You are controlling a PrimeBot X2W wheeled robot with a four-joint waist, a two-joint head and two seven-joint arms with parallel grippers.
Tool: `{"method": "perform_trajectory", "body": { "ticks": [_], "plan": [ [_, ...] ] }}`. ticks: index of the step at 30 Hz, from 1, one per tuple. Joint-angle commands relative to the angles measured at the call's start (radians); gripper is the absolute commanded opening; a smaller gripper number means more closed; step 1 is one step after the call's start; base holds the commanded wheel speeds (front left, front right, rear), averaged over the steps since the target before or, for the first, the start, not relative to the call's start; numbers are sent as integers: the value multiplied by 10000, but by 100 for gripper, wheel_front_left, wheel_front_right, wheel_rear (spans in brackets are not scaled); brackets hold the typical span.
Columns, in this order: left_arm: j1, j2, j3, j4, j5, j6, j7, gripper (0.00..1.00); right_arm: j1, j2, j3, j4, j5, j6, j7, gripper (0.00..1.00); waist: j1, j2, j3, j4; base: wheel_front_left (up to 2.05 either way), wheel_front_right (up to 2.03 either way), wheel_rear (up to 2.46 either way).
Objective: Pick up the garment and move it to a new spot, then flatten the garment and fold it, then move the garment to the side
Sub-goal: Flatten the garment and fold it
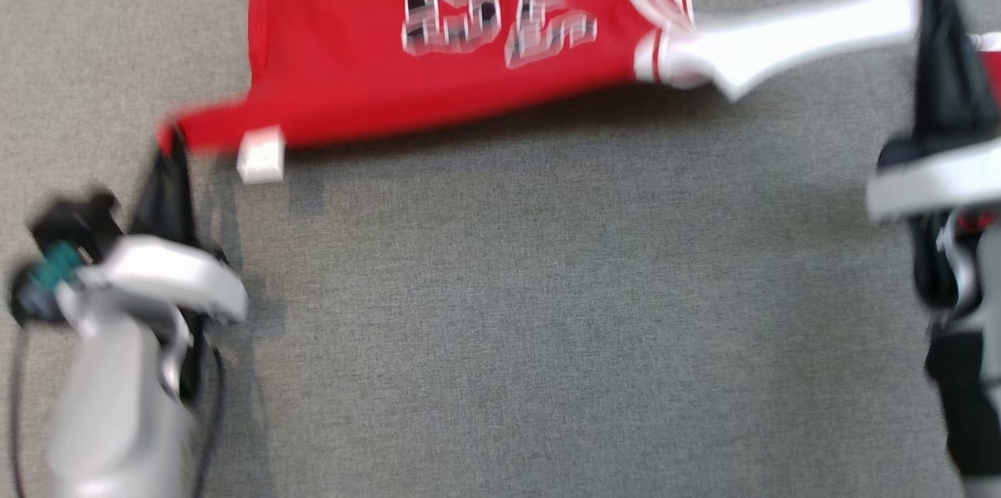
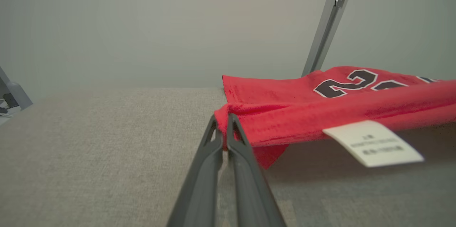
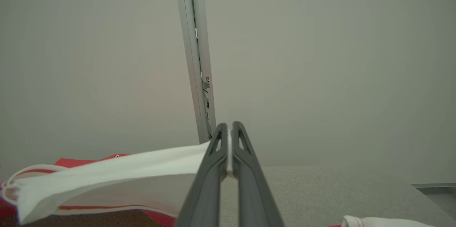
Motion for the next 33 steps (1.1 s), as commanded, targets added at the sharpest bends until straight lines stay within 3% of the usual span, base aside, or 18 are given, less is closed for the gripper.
{"method": "perform_trajectory", "body": {
  "ticks": [1,9,19,28,33],
  "plan": [
    [466,-68,90,145,109,-42,7,0,578,-7,-85,-58,144,-59,-1,0,0,0,-178,-7,0,0,0],
    [2739,-843,144,479,326,-207,6,0,3617,290,348,216,628,-45,-2,0,0,0,-1454,-44,0,0,0],
    [4689,-966,230,401,538,-286,6,0,5948,71,980,720,518,-43,-1,0,0,0,-3150,-150,0,0,0],
    [6132,-1002,198,-484,328,-212,5,0,6960,23,1118,266,858,-44,-1,0,0,0,-3641,-114,0,0,0],
    [5688,-1004,153,-1481,160,-151,5,0,6337,87,947,-395,817,-39,0,0,0,0,-3293,-5,0,0,0]
  ]
}}
